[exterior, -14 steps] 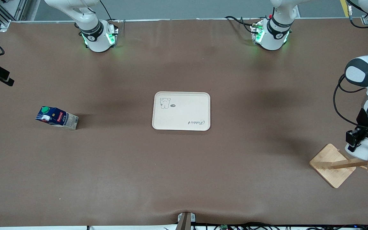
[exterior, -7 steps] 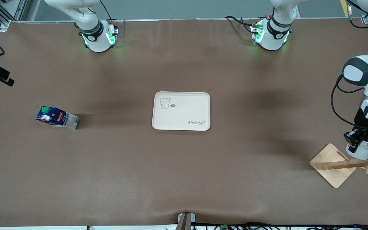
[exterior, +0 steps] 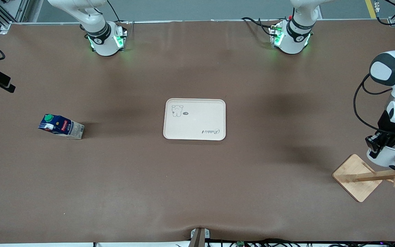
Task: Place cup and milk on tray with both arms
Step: 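Lift the mug off the stand peg with the left gripper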
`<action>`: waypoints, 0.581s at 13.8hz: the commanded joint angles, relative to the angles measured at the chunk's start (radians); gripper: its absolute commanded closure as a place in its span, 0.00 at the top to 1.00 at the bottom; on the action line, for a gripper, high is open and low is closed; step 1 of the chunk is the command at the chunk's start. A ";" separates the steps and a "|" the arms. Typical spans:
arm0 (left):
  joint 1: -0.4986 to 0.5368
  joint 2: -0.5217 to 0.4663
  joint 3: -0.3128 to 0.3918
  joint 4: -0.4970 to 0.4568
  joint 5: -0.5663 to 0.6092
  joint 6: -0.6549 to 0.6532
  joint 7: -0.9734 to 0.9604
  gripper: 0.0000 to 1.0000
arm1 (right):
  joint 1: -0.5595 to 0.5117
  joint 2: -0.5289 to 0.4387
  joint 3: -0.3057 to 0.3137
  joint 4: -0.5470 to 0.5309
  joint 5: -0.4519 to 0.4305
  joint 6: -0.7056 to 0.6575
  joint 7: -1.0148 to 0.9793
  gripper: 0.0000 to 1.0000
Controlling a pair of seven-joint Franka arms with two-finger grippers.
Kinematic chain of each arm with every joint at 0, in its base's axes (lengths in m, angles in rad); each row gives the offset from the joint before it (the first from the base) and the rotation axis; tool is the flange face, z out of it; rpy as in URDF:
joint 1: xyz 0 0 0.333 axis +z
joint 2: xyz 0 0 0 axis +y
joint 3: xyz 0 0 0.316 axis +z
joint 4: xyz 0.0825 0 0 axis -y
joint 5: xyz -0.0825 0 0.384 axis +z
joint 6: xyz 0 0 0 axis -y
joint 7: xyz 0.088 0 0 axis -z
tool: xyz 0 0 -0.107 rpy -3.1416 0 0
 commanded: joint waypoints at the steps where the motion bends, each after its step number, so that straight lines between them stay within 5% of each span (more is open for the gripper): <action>1: -0.002 -0.093 -0.025 0.001 -0.006 -0.098 -0.004 0.00 | -0.013 0.015 0.006 0.013 -0.005 -0.005 0.002 1.00; 8: -0.002 -0.153 -0.138 0.030 -0.006 -0.313 -0.184 0.00 | -0.013 0.015 0.006 0.013 -0.005 0.001 0.004 1.00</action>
